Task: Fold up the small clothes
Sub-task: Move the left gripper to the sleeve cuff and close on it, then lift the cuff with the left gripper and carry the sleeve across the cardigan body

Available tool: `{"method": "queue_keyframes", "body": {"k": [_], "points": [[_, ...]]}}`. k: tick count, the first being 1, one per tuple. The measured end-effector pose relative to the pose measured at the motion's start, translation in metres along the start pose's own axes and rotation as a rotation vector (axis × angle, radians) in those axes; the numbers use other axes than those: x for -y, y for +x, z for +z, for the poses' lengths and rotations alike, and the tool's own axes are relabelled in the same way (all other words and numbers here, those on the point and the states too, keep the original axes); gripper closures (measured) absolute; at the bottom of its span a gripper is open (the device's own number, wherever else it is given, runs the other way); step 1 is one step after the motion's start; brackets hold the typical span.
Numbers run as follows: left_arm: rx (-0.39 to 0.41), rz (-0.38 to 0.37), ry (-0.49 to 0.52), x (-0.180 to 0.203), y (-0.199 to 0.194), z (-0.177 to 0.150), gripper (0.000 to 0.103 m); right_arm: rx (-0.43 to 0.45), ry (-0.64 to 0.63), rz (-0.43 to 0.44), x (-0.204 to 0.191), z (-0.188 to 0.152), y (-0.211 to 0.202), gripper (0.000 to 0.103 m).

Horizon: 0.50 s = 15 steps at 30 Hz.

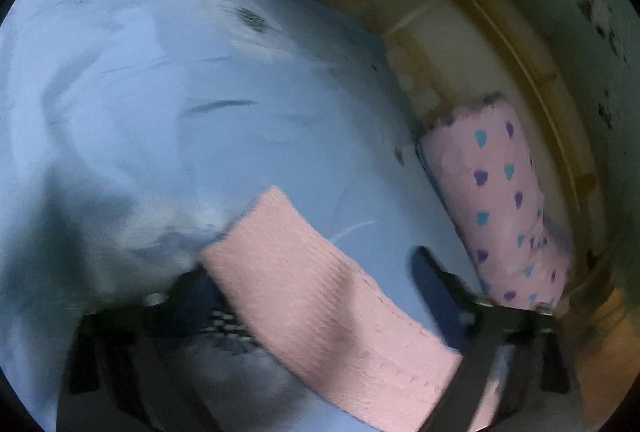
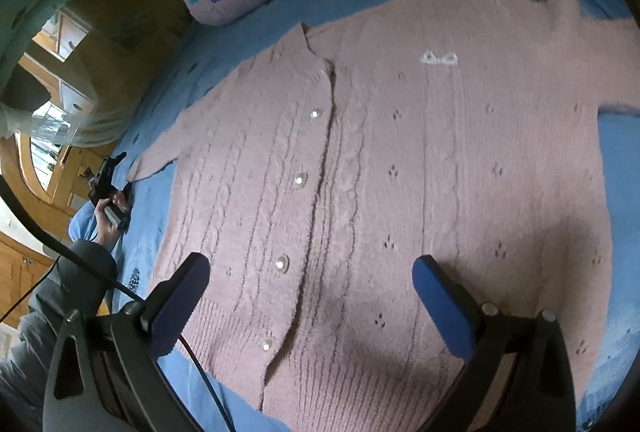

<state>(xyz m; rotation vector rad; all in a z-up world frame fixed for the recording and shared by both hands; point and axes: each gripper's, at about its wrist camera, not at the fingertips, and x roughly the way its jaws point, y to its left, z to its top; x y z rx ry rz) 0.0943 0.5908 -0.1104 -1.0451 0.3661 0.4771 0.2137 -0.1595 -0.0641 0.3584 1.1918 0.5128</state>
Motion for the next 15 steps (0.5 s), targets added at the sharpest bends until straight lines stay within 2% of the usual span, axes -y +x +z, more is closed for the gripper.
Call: {"method": "queue_keyframes", "body": {"k": [1, 2, 3, 4, 5, 6, 10, 15], "points": [[0.005, 0.007, -0.030, -0.006, -0.001, 0.001, 0.056, -0.008, 0.007, 0.002, 0.001, -0.001, 0.002, 0.000], [0.007, 0.012, -0.079, -0.016, -0.003, 0.002, 0.082, -0.011, 0.010, 0.004, 0.002, -0.001, 0.003, 0.000], [0.003, -0.001, -0.151, -0.030, -0.005, 0.003, 0.095, -0.015, 0.011, 0.006, 0.001, -0.001, 0.004, 0.000], [-0.001, -0.047, -0.219, -0.042, -0.006, 0.003, 0.095, -0.014, 0.010, 0.005, 0.001, -0.001, 0.005, 0.000], [0.003, -0.090, -0.248, -0.048, -0.008, 0.004, 0.095, -0.014, 0.005, 0.002, -0.001, 0.000, 0.005, 0.000], [0.003, -0.094, -0.244, -0.048, -0.009, 0.005, 0.097, -0.013, 0.001, 0.000, -0.001, 0.000, 0.006, 0.000], [0.014, -0.009, -0.127, -0.028, -0.010, 0.003, 0.098, -0.013, 0.001, -0.007, -0.003, -0.001, 0.007, 0.000], [0.050, 0.033, -0.145, -0.020, -0.017, 0.001, 0.099, -0.003, -0.006, -0.020, -0.004, 0.000, 0.004, 0.000]]}}
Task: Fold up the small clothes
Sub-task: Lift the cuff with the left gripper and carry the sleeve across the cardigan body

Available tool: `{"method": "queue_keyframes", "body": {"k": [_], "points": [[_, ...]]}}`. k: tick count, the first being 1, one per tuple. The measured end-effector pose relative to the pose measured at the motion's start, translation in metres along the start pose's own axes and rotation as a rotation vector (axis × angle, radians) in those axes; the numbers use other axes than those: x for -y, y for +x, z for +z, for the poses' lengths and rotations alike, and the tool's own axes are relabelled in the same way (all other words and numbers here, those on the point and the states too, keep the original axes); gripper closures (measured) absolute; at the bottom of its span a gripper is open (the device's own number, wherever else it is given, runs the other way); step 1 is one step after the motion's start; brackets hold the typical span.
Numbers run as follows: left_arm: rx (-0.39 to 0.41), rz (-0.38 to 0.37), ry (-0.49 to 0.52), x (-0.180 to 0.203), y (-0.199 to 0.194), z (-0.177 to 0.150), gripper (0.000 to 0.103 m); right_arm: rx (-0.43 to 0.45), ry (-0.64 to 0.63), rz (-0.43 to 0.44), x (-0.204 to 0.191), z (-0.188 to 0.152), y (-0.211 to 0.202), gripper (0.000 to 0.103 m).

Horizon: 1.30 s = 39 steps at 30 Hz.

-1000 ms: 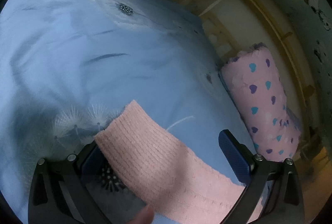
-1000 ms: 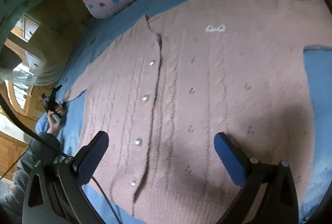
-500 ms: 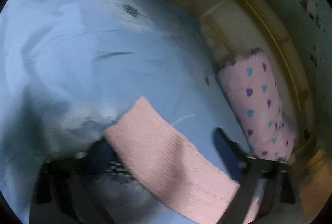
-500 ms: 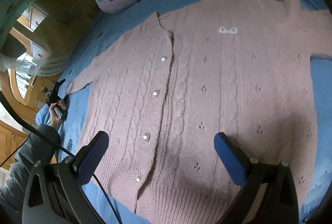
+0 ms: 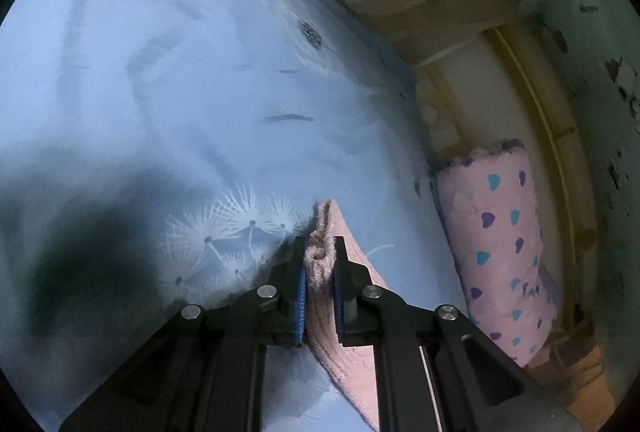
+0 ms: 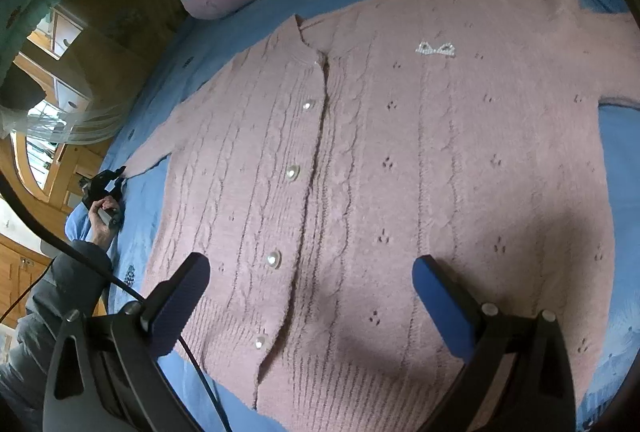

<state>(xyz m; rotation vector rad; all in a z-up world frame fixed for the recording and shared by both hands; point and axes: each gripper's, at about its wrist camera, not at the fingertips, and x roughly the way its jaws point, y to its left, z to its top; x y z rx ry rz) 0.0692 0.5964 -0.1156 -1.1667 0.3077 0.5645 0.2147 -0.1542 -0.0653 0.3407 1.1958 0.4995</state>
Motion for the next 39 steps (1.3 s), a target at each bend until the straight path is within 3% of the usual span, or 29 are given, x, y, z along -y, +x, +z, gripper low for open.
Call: {"method": "queue_keyframes", "body": {"k": [3, 7, 11, 14, 19, 28, 33, 39], "points": [[0.028, 0.045, 0.030, 0.014, -0.007, 0.000, 0.099, 0.043, -0.053, -0.036, 0.002, 0.008, -0.005, 0.000], [0.044, 0.036, 0.037, 0.029, -0.019, -0.005, 0.099, 0.184, -0.140, -0.239, 0.004, 0.025, -0.019, 0.000], [0.052, 0.047, 0.115, 0.063, -0.031, -0.012, 0.099, 0.263, -0.125, -0.270, 0.014, 0.029, -0.036, 0.000], [0.056, -0.006, 0.129, 0.086, -0.040, -0.017, 0.099, 0.273, -0.130, -0.295, 0.018, 0.032, -0.042, 0.000], [0.093, -0.124, 0.101, 0.120, -0.053, -0.028, 0.099, 0.293, -0.110, -0.227, 0.019, 0.030, -0.051, 0.000], [0.026, -0.225, 0.208, 0.191, -0.052, -0.065, 0.099, 0.333, -0.099, -0.219, 0.018, 0.031, -0.060, 0.000], [-0.035, -0.259, 0.263, 0.230, -0.046, -0.101, 0.099, 0.368, -0.094, -0.259, 0.024, 0.035, -0.069, 0.000], [-0.096, -0.312, 0.347, 0.276, -0.042, -0.146, 0.099, 0.396, -0.028, -0.245, 0.039, 0.040, -0.094, 0.000]]}}
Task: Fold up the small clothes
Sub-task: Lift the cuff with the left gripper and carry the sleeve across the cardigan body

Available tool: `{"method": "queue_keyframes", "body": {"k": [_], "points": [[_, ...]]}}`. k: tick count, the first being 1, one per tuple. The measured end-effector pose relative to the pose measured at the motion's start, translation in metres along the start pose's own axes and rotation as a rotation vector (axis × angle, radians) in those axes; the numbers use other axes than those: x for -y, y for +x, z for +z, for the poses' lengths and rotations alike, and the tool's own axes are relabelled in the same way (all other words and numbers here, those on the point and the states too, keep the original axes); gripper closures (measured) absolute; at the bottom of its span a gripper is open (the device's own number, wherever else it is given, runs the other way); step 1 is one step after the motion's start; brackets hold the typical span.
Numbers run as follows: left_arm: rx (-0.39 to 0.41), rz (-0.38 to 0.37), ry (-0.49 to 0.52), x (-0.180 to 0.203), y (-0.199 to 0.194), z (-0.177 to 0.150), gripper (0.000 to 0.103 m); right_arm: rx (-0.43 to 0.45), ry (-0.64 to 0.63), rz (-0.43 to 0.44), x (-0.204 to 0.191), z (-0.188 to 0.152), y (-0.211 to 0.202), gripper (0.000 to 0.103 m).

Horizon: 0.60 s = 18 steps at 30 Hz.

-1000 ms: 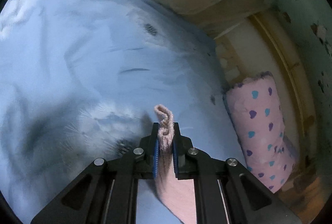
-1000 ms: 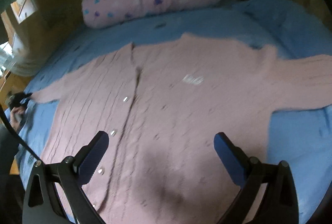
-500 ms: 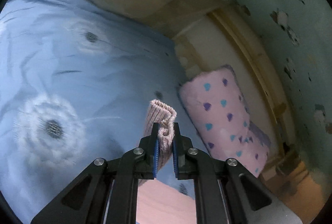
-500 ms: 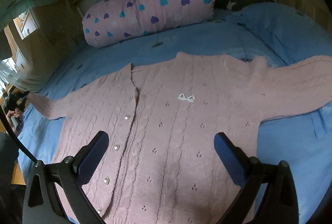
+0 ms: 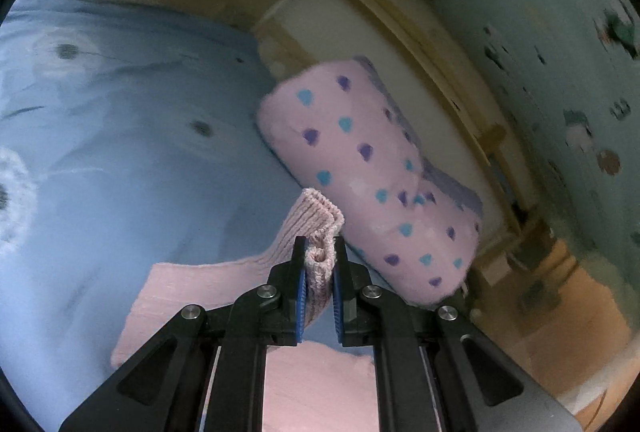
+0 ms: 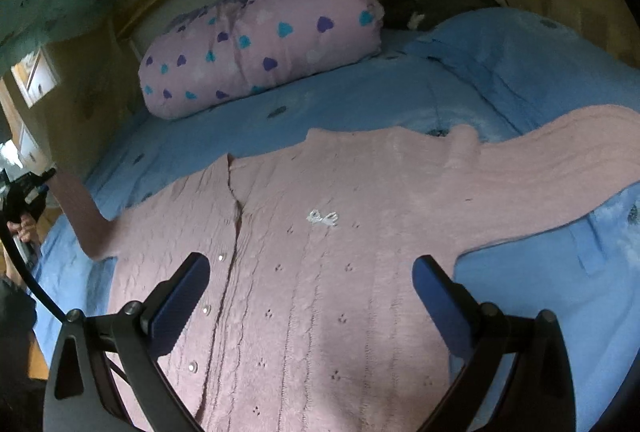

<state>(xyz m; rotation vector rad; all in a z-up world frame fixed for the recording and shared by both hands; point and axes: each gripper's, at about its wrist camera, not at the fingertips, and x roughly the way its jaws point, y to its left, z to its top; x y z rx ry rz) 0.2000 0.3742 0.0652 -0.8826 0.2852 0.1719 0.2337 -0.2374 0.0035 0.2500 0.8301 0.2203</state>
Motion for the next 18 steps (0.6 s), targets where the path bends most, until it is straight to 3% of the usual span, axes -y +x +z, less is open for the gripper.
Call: {"method": "queue_keyframes", "body": {"k": [10, 18], "points": [[-0.136, -0.114, 0.112, 0.105, 0.037, -0.067, 0.099, 0.146, -0.027, -0.241, 0.049, 0.053, -0.049, 0.000], [-0.227, -0.176, 0.145, 0.164, 0.090, -0.155, 0.099, 0.167, 0.160, -0.221, 0.095, 0.063, -0.073, 0.000]]}}
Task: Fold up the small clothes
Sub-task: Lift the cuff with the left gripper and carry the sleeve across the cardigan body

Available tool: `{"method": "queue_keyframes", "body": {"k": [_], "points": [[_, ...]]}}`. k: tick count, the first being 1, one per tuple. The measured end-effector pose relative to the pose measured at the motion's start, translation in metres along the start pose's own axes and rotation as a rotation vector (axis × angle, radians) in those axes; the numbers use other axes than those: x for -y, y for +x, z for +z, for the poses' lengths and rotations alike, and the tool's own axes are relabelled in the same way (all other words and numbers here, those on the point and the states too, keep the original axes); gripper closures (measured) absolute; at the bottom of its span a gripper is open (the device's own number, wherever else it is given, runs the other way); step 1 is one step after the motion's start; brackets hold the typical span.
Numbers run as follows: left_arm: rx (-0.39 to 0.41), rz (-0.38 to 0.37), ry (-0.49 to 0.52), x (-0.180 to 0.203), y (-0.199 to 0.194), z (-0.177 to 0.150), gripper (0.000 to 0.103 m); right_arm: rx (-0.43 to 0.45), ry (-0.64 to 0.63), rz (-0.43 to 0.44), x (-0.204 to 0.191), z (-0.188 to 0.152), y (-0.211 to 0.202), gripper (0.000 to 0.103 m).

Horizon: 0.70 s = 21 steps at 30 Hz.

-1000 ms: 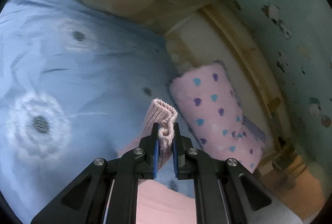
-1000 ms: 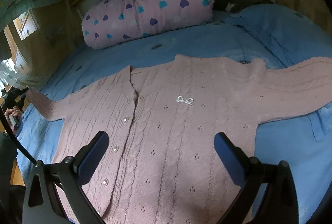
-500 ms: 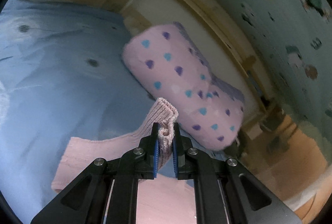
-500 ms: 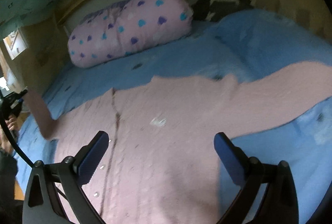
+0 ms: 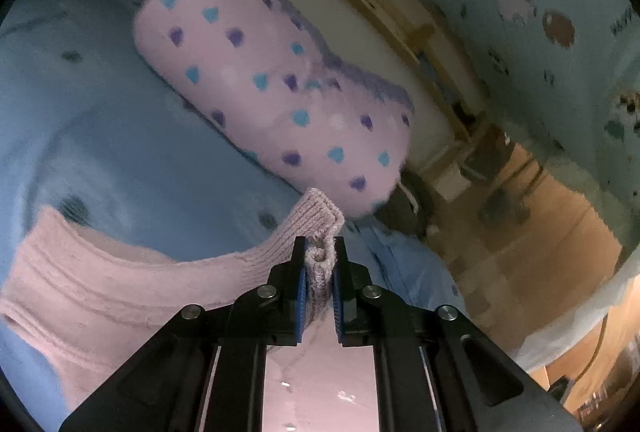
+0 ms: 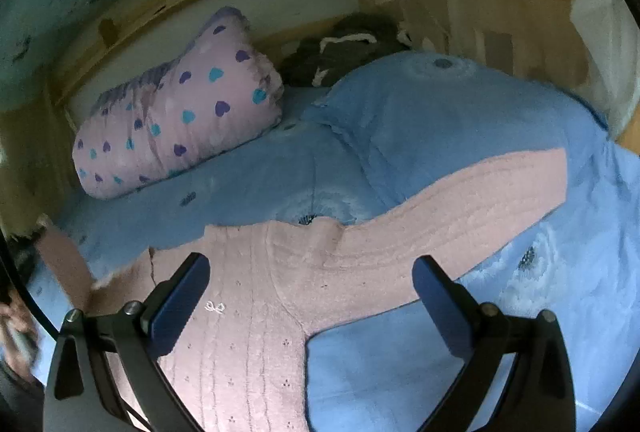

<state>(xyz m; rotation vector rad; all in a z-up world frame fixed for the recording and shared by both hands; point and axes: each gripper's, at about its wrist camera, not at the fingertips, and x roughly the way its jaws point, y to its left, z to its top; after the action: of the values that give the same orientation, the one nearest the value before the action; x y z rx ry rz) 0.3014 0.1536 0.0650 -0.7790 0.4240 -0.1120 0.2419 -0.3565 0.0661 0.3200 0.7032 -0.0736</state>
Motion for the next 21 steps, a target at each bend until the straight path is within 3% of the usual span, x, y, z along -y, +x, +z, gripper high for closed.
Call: {"method": "queue_keyframes", "body": {"k": [9, 21], "points": [[-0.094, 0.015, 0.079, 0.060, 0.081, -0.084, 0.099, -0.010, 0.077, 0.036, 0.012, 0.002, -0.007, 0.000], [-0.161, 0.061, 0.141, 0.078, 0.119, -0.139, 0.099, -0.017, 0.099, 0.049, 0.017, 0.004, -0.007, 0.000]]}}
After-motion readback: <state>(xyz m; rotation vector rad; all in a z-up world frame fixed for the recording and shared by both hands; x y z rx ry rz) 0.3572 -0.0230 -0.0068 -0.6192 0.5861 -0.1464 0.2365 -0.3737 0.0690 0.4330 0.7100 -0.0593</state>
